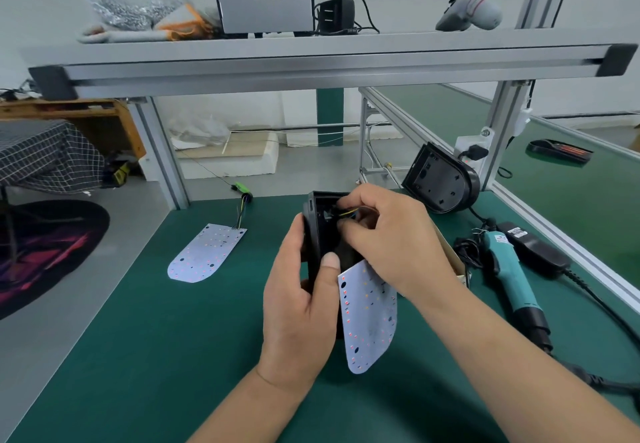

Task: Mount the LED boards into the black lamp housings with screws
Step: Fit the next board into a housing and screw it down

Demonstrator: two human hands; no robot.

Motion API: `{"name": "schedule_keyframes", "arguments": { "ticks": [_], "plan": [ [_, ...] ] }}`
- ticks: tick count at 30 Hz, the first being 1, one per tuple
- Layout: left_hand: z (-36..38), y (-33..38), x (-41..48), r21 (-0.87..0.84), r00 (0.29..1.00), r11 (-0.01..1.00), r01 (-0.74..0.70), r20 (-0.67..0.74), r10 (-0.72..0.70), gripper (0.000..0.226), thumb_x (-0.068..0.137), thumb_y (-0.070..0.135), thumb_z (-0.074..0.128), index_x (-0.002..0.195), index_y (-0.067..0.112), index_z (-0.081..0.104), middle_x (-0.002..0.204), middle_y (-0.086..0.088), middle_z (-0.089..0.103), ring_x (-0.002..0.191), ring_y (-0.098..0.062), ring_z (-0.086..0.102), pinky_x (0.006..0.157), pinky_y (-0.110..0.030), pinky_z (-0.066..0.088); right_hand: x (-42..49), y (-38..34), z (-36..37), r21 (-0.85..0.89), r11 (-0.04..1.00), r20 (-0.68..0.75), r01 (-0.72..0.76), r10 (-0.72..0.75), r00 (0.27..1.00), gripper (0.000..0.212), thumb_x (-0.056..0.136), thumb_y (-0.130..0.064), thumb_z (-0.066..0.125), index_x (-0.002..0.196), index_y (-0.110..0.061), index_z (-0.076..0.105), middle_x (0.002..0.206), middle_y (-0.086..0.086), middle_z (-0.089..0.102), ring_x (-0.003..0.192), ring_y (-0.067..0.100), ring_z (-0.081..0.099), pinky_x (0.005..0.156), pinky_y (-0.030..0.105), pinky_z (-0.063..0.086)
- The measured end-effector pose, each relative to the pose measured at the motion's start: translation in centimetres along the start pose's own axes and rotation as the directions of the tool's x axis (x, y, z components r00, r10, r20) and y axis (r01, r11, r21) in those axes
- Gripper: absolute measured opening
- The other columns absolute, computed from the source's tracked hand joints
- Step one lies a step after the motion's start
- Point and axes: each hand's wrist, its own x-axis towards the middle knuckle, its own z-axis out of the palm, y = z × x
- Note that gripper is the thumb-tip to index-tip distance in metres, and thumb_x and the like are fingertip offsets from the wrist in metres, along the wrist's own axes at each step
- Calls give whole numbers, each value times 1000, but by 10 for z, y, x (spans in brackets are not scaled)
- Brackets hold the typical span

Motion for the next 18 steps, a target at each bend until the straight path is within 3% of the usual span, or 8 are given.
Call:
{"name": "schedule_keyframes", "arguments": {
  "ticks": [2, 4, 6, 7, 10, 12, 18],
  "plan": [
    [-1, -2, 0, 24, 1000, 1000, -15, 15, 14, 56, 106, 50, 51, 159, 31, 44, 149, 19, 59, 140, -10, 55, 98, -10, 47, 0, -1, 2, -46, 999, -18, 19, -20, 1000, 13, 87, -22, 77, 95, -32, 76, 79, -20, 71, 74, 3, 64, 65, 18, 48],
    [-1, -5, 0, 38, 999, 999, -36, 27, 35, 63, 107, 59, 47, 161, 27, 41, 151, 16, 58, 141, -15, 55, 107, -28, 51, 0, -1, 4, -69, 997, -29, 35, -37, 999, 10, 87, -24, 77, 93, -31, 75, 83, -18, 73, 80, 4, 66, 70, 22, 50],
    [-1, -5, 0, 45, 998, 998, -49, 27, 48, 65, 106, 61, 47, 160, 26, 42, 149, 19, 59, 139, -17, 57, 106, -45, 53, 0, -1, 4, -77, 996, -32, 40, -43, 999, 8, 86, -24, 77, 91, -30, 75, 84, -15, 73, 81, 5, 66, 72, 26, 51],
    [-1, -5, 0, 51, 998, 997, -65, 29, 63, 62, 106, 61, 47, 159, 28, 43, 146, 23, 59, 136, -16, 59, 105, -43, 54, 0, -1, 4, -72, 997, -32, 36, -39, 999, 7, 86, -24, 77, 90, -30, 75, 83, -14, 72, 80, 6, 65, 71, 27, 51],
    [0, -6, 0, 86, 993, 989, -117, 32, 114, 60, 108, 57, 47, 161, 29, 37, 142, 35, 55, 134, -6, 57, 107, -19, 45, -1, -1, 2, -68, 997, -26, 31, -32, 999, 5, 88, -23, 77, 89, -28, 77, 82, -12, 71, 80, 6, 64, 70, 26, 50],
    [1, -8, 2, 101, 991, 987, -129, 35, 126, 59, 109, 56, 47, 160, 28, 39, 139, 35, 56, 131, -6, 59, 105, -16, 43, -1, -2, 0, -84, 996, -19, 41, -43, 999, 6, 91, -23, 76, 93, -28, 79, 87, -12, 71, 83, 5, 63, 72, 23, 49],
    [-2, -9, 4, 116, 992, 986, -122, 27, 119, 54, 107, 61, 46, 159, 48, 35, 135, 24, 62, 119, -22, 66, 88, -49, 60, 0, -5, -7, -150, 981, 61, 127, -119, 991, 23, 97, -14, 66, 110, -26, 80, 100, -11, 74, 95, 6, 63, 81, 15, 48]
  ]
}}
